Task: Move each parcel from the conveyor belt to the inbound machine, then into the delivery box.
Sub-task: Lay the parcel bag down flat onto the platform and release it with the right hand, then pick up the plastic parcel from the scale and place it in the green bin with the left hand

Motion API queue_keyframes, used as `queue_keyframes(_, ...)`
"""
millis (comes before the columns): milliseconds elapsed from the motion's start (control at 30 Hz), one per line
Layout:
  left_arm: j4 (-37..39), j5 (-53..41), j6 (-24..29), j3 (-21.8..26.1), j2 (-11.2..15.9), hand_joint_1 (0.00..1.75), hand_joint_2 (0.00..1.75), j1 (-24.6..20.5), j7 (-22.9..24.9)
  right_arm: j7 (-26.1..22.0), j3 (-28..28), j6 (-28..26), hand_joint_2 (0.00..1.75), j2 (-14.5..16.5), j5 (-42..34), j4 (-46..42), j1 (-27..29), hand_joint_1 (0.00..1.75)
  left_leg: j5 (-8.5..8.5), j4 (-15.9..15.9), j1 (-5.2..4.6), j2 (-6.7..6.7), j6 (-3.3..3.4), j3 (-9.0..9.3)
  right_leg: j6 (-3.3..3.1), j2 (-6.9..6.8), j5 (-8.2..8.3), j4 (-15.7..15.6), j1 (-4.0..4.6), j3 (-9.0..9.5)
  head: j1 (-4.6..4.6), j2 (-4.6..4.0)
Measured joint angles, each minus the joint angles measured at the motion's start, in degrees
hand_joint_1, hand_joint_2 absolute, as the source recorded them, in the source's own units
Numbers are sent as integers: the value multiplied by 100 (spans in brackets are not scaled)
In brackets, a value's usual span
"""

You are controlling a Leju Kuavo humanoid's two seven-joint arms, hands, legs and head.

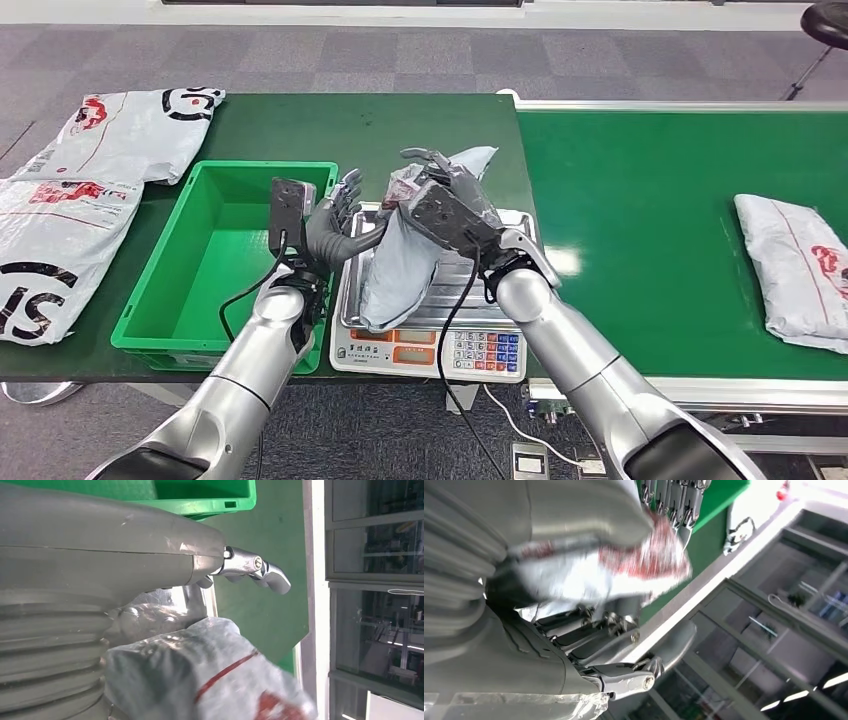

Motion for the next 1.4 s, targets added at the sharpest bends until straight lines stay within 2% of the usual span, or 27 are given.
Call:
queue_keyframes(133, -38, -104, -30, -55, -3, 0, 175, 4, 58, -120, -249, -16, 175, -167, -607, -233, 298, 0, -1, 2, -7, 2, 2, 0, 5, 3, 4, -3, -7, 1, 0, 1)
queue_keyframes(233, -87, -161, -33, -128, -35, 0, 175, 1, 76, -205, -468, 407, 175, -255, -1058, -285, 436, 0, -1, 2, -8, 4, 2, 0, 7, 4, 5, -4, -7, 1, 0, 1)
queue_keyframes(300, -123, -189, -66, -185, -55, 0, 175, -9, 87, -261, -542, 606, 175, -298, -1148, -286, 503, 0, -1, 2, -8, 6, 2, 1, 7, 6, 6, -4, -7, 1, 0, 1)
queue_keyframes(400, -182, -412, -262, -310, -66, 0, 175, -19, 112, -337, -575, 605, 175, -338, -1123, -288, 598, 0, -1, 2, -6, 8, 2, 3, 6, 7, 5, -4, -5, 1, 0, 1)
queue_keyframes(600, -80, -1788, -994, -1181, -37, 0, 175, -17, 408, -417, -918, 265, 175, -355, -1164, -398, 684, 0, -2, 1, -6, 8, 2, 3, 6, 7, 4, -4, -5, 0, 0, 1)
queue_keyframes(767, 309, -2718, -982, -2016, -110, 0, 175, -38, 546, -434, -1412, 72, 175, -390, -1175, -482, 720, 0, -5, 1, -9, 7, 6, 3, 7, 8, 5, -4, -8, 3, 1, 1)
queue_keyframes(933, 554, -2992, -1034, -2363, -161, 0, 175, -147, 616, -490, -1642, 98, 175, -410, -1180, -510, 782, 0, -5, 1, -9, 6, 7, 6, 7, 5, 5, -5, -7, 5, 0, 0)
queue_keyframes(1100, 804, -3709, -1426, -2892, -219, 0, 175, -314, 673, -579, -1815, 237, 175, -439, -1243, -508, 783, 0, -4, 0, -8, 3, 7, 10, 7, 0, 4, -4, -7, 14, 0, 1)
queue_keyframes(1133, 845, -3818, -1498, -3013, -223, 9, 175, -351, 656, -592, -1830, 261, 175, -440, -1244, -508, 782, 0, -5, 0, -8, 3, 7, 11, 7, 0, 4, -4, -7, 16, 0, 1)
queue_keyframes(1233, 944, -3966, -1598, -3301, -231, 140, 175, -447, 605, -599, -1846, 323, 175, -441, -1242, -506, 776, 0, -5, 0, -8, 0, 7, 14, 7, -3, 4, -4, -7, 22, 0, 0)
queue_keyframes(1267, 975, -3972, -1604, -3363, -233, 175, 175, -474, 597, -599, -1846, 339, 175, -440, -1241, -505, 769, 0, -5, 0, -8, -3, 7, 15, 7, -5, 4, -4, -7, 24, 0, 0)
queue_keyframes(1400, 1055, -3809, -1383, -3448, -234, 175, 175, -541, 603, -597, -1846, 389, 175, -437, -1230, -501, 719, 0, -4, 0, -8, -6, 8, 18, 8, -8, 4, -4, -8, 28, 0, 1)
